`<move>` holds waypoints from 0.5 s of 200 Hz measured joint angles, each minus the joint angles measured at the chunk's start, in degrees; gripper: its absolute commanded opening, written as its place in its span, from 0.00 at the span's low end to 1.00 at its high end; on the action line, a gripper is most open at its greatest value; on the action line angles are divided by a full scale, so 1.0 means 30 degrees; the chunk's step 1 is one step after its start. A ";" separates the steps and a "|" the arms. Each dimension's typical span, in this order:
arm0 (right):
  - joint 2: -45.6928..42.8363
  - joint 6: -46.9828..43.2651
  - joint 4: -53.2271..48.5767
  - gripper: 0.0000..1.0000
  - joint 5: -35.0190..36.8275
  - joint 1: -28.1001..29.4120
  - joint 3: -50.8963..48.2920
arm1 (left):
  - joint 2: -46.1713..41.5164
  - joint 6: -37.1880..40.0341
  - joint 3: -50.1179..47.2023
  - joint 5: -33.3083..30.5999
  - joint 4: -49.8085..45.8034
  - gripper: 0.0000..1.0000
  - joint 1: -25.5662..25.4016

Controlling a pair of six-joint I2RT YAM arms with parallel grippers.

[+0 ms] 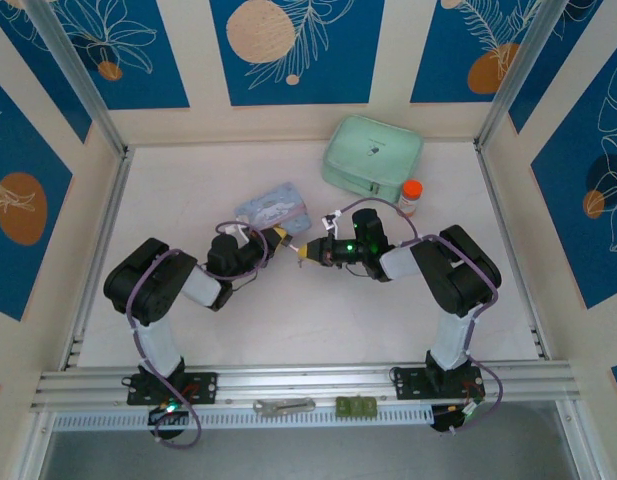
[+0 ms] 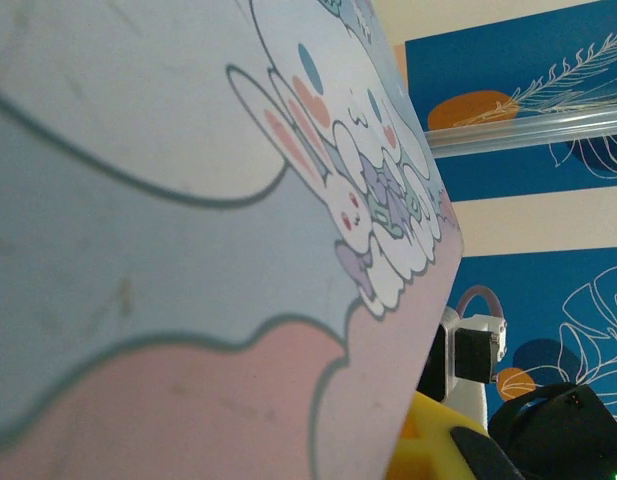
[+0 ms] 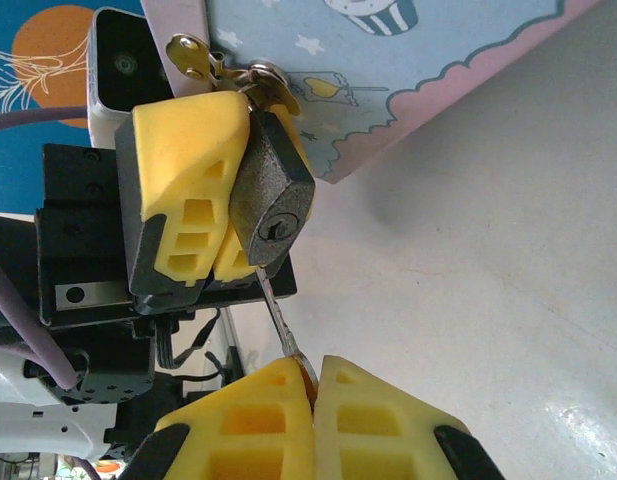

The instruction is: Unlock the padlock with the key

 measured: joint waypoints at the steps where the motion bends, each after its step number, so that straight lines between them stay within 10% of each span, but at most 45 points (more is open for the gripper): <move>1: 0.0000 0.0007 0.0000 0.00 0.0000 0.0000 0.0000 | 0.0000 0.0000 0.0000 0.0000 0.0000 0.00 0.0000; 100: 0.0233 0.0444 0.0153 0.00 0.0342 0.0087 0.0117 | 0.0000 0.0000 0.0000 -0.0226 0.0022 0.00 -0.0233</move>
